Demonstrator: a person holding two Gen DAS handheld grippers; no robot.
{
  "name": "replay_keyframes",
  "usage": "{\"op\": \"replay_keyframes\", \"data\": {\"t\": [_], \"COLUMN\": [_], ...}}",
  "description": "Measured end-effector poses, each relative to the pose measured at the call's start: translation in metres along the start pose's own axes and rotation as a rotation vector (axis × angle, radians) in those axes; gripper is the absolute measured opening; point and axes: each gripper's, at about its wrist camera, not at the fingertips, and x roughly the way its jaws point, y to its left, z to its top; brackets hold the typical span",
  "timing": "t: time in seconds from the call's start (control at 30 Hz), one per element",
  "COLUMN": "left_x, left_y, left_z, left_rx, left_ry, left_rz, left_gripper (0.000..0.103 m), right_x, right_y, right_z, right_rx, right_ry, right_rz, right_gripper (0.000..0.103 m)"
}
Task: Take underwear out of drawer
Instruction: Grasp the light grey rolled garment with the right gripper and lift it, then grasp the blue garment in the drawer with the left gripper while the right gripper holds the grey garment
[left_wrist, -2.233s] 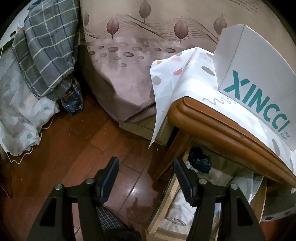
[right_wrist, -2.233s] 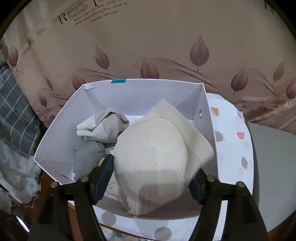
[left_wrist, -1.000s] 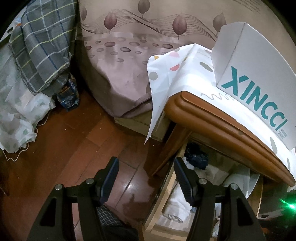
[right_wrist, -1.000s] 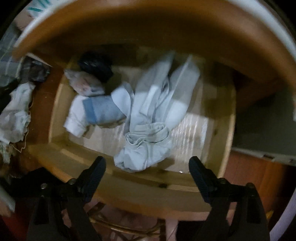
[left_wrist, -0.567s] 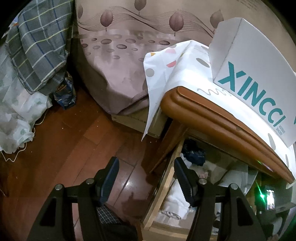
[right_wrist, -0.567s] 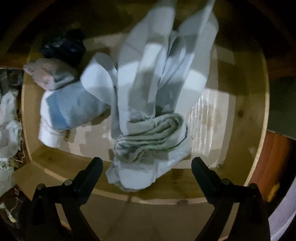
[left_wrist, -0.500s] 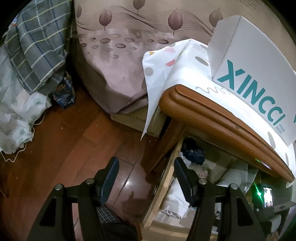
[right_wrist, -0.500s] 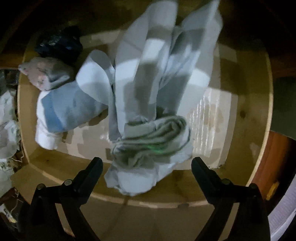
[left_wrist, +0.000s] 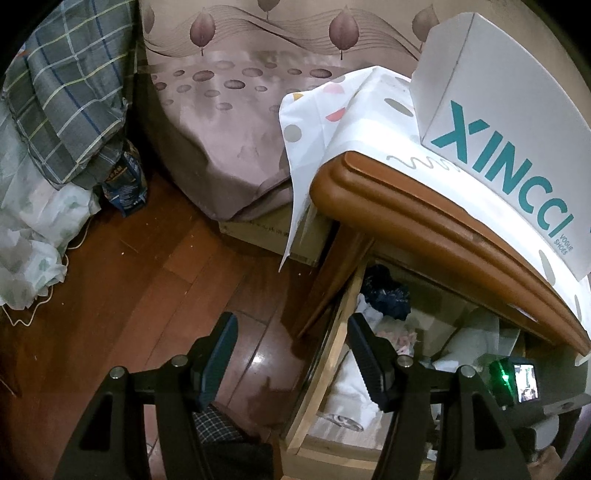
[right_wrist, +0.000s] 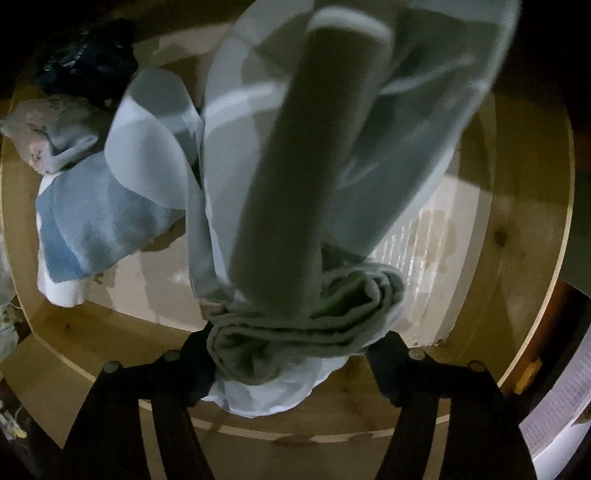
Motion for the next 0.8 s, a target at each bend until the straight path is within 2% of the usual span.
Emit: {"op": "replay_keyframes", "data": {"t": [0.13, 0.37, 0.47, 0.6, 0.7, 0.8], "left_x": [0.003, 0.011, 0.017, 0.028, 0.031, 0.032], "left_y": [-0.004, -0.015, -0.026, -0.045, -0.057, -0.074], "left_z": [-0.001, -0.006, -0.011, -0.018, -0.024, -0.033], "left_rx": [0.013, 0.047, 0.084, 0.139, 0.189, 0.269], "left_ry": [0.010, 0.048, 0.079, 0.144, 0.155, 0.165], "left_rz": [0.002, -0.019, -0.064, -0.137, -0.152, -0.187], "left_gripper": [0.063, 0.063, 0.063, 0.063, 0.063, 0.063], "right_x": [-0.010, -0.043, -0.059, -0.086, -0.096, -0.116], "right_y": [-0.005, -0.018, -0.034, -0.054, -0.073, -0.093], "right_z": [-0.009, -0.038, -0.053, -0.085, -0.109, -0.114], "right_rx": [-0.008, -0.009, 0.002, -0.008, 0.010, 0.021], "right_ry": [-0.049, -0.198, -0.276, -0.445, -0.563, -0.663], "right_rz": [0.025, 0.067, 0.117, 0.114, 0.145, 0.157], "right_gripper": [0.054, 0.053, 0.053, 0.053, 0.053, 0.053]}}
